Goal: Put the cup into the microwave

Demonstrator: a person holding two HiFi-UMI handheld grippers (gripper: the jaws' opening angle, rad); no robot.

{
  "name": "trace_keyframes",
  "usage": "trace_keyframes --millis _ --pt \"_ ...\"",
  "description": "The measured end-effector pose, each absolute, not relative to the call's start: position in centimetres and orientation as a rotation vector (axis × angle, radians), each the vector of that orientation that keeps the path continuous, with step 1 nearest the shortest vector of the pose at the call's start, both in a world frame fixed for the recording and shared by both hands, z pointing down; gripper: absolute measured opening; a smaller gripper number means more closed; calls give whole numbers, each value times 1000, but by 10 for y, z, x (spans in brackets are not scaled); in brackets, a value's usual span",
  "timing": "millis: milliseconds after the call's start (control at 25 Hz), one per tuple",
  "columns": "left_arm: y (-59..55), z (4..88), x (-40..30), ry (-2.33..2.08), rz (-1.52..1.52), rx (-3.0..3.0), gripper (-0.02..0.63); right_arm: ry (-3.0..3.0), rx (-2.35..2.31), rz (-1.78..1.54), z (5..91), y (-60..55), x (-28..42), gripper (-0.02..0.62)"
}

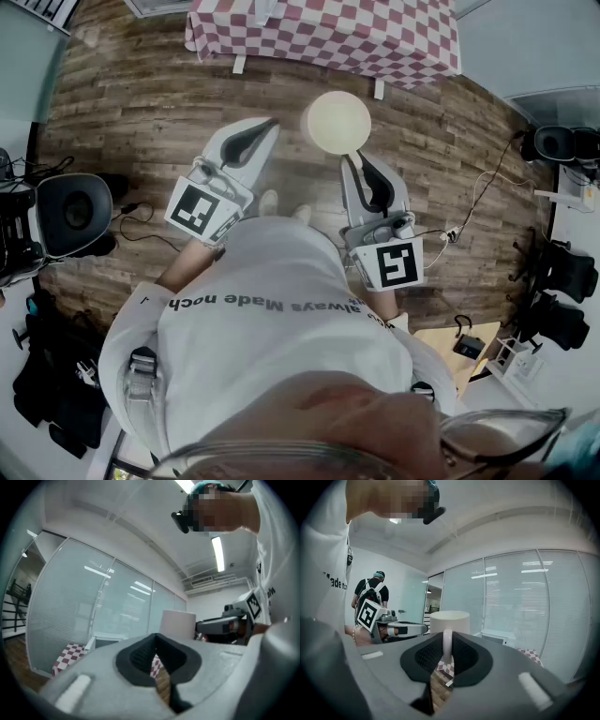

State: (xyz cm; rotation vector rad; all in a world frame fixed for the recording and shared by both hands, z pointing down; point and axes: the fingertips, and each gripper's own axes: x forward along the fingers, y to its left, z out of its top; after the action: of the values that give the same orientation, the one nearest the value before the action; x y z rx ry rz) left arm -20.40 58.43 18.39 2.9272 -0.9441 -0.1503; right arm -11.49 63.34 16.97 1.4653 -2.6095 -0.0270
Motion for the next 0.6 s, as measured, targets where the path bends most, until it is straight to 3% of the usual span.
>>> trace_keyframes --millis 600 --pt "561 188 -199 -869 -107 2960 5 -2608 1560 20 176 608 -107 41"
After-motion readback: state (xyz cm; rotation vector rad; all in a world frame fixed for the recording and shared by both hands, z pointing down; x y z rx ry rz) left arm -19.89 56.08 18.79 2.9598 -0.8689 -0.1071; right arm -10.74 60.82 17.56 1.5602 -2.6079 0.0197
